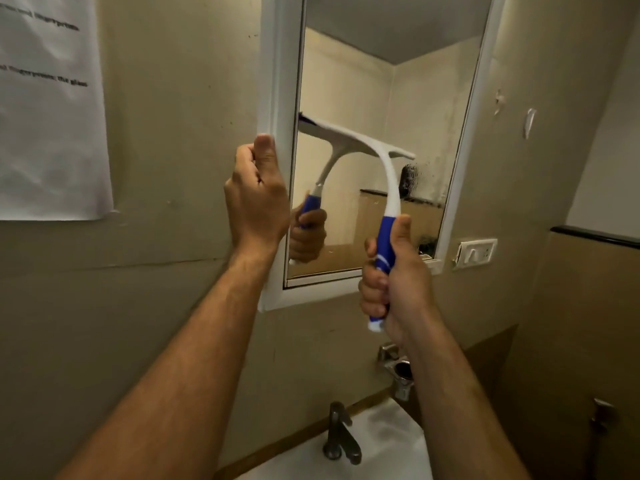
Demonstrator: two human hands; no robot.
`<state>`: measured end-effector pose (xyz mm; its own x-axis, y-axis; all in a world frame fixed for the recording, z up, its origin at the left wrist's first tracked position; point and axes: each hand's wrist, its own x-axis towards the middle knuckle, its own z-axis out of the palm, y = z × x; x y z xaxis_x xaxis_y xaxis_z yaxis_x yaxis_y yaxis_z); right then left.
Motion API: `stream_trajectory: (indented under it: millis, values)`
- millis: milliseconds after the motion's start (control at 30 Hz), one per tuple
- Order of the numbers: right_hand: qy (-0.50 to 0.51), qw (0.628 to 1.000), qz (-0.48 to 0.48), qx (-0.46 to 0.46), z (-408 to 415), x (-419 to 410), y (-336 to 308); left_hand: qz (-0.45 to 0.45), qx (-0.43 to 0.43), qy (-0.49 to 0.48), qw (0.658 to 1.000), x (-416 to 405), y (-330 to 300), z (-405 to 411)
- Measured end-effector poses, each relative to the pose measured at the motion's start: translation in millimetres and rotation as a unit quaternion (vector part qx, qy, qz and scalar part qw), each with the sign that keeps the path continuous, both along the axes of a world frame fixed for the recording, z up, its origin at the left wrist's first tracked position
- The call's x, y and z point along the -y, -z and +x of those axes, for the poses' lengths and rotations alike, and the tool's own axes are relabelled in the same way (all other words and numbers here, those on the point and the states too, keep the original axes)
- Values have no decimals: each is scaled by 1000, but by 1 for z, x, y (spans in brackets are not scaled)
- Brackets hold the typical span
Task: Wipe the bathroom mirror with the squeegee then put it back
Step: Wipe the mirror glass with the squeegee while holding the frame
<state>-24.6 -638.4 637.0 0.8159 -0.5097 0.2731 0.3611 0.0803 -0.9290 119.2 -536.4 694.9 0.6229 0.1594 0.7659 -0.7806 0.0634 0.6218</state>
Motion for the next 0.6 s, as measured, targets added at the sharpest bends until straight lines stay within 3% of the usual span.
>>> stream_trajectory:
  millis: [267,500,600]
  values:
    - [-24,997,30,-70,-18,15,91,-5,-7,-1,1000,2,1,0]
    - [-10,999,-24,-25,-7,29,24,-5,-12,-14,1000,2,0,-3]
    - [-18,999,-15,-30,-5,26,33,-4,-13,-13,1000,2,1,-2]
